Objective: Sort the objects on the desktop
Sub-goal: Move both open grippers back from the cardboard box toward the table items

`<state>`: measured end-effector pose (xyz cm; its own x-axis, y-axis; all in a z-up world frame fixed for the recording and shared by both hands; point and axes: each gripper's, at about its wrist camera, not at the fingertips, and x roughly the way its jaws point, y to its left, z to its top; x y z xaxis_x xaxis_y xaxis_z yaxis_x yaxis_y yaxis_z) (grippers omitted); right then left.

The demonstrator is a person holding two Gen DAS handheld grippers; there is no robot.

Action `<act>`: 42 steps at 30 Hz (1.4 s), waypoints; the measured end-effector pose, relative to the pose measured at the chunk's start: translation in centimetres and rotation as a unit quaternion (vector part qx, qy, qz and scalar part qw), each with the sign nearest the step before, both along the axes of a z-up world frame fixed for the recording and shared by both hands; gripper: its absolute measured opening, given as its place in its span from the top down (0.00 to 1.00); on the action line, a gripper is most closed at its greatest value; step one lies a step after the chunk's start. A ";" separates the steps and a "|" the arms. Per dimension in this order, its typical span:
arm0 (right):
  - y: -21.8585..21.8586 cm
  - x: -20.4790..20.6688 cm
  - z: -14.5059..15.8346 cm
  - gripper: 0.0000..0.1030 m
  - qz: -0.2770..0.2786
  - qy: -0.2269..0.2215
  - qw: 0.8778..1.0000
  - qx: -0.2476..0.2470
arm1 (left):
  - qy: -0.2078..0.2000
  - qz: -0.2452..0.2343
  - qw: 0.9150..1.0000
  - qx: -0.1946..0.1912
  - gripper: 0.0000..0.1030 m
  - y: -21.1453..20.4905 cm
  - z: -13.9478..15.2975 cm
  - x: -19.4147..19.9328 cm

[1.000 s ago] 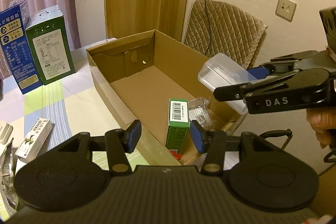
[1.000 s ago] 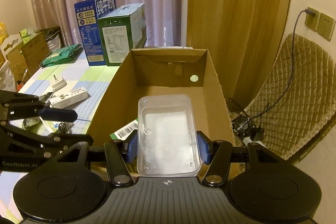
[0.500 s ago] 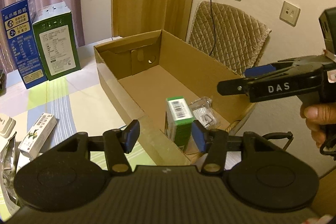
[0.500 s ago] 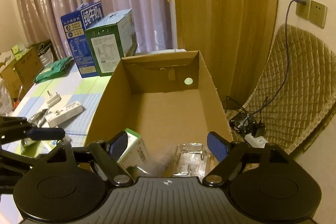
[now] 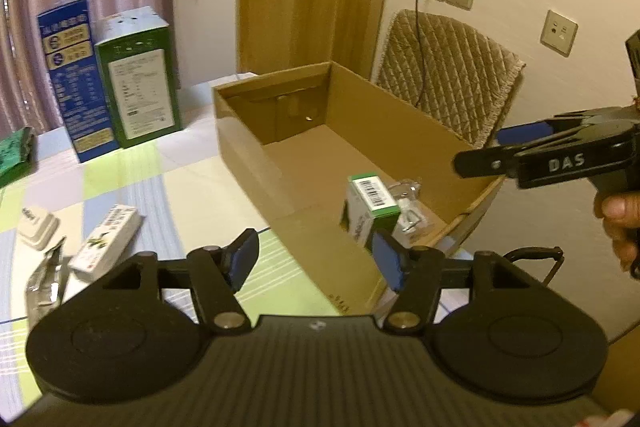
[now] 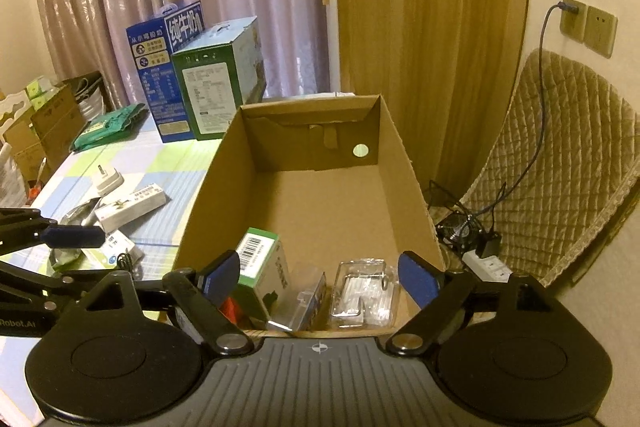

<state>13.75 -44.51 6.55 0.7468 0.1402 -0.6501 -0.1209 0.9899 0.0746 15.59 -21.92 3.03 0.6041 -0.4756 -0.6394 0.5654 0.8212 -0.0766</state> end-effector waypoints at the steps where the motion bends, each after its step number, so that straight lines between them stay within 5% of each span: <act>1: 0.1 -0.2 0.2 0.17 0.001 -0.002 1.000 0.000 | -0.002 0.005 1.000 0.001 0.41 0.7 0.1 -0.2; 22: 8.9 -4.7 1.3 0.04 0.077 -0.022 0.997 0.003 | -0.009 0.128 0.991 0.034 0.08 18.3 -0.5 -5.3; 42: 18.6 -4.1 -4.6 0.04 0.208 0.022 0.977 -0.027 | 0.032 0.172 0.984 0.032 0.04 25.0 -5.2 -4.9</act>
<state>9.61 -25.90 1.92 0.6030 0.3908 -0.6954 -0.5117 0.8583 0.0387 10.70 3.12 -2.18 0.6797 -0.2064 -0.7038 0.2480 0.9677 -0.0443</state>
